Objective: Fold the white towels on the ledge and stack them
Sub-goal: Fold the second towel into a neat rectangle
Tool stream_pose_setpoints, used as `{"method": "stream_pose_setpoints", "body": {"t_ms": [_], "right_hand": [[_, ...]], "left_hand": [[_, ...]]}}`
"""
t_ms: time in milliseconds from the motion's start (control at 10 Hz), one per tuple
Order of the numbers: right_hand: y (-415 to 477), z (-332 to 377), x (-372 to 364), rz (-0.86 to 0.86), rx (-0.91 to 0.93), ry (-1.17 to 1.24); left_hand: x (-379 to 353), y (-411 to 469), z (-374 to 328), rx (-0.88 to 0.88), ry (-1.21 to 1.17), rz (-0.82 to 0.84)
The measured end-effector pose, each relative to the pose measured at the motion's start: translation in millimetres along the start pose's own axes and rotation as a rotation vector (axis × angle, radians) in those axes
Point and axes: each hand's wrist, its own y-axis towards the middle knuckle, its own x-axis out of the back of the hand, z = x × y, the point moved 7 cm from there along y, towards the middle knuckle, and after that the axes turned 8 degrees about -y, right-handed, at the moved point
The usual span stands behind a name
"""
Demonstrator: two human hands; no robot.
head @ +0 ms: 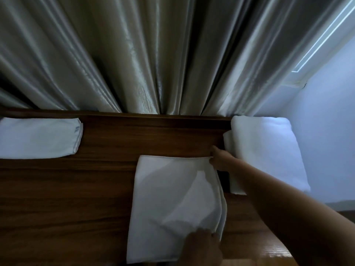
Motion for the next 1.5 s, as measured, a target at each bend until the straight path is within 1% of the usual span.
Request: {"method": "stream_pose_setpoints", "body": {"t_ms": [100,200,300,400,500,600,700,800,900,1000,1100,1200,1300,1400,1500], "right_hand": [[-16,14,20,-0.028,0.156,0.152],[-40,35,49,-0.008,0.242,0.249],[-63,51,74,0.008,0.292,0.351],[-99,77,106,-0.006,0.385,0.414],[-133,106,132,-0.044,0.435,0.439],[-158,135,154,-0.091,0.468,0.384],[-177,154,174,-0.21,0.47,0.215],[-190,167,194,-0.406,0.462,0.06],[-206,172,221,-0.629,0.476,-0.001],[-223,178,249,-0.785,0.5,-0.033],[-240,185,264,-0.874,0.491,-0.012],[-258,188,271,-0.888,0.52,0.071],[-270,192,270,-0.836,0.546,-0.088],[-285,197,271,-0.87,0.616,-0.194],[-289,205,268,-0.852,0.666,-0.313]], "left_hand": [[84,-72,151,-0.059,-0.079,0.26],[161,-98,216,0.128,-0.097,-0.053],[219,-133,264,0.148,-0.059,-0.2],[268,-168,307,0.138,-0.064,-0.275],[319,-195,337,0.153,-0.063,-0.364],[365,-214,354,0.146,-0.09,-0.445],[405,-228,366,0.131,-0.125,-0.528],[445,-239,366,0.093,-0.107,-0.61],[486,-244,364,0.054,-0.08,-0.643],[520,-246,367,0.041,-0.228,-0.634],[549,-246,366,0.01,-0.307,-0.698],[566,-245,370,-0.001,-0.374,-0.726],[574,-244,376,0.01,-0.361,-0.723],[578,-241,381,0.03,-0.339,-0.706],[579,-239,383,0.039,-0.333,-0.689]]}}
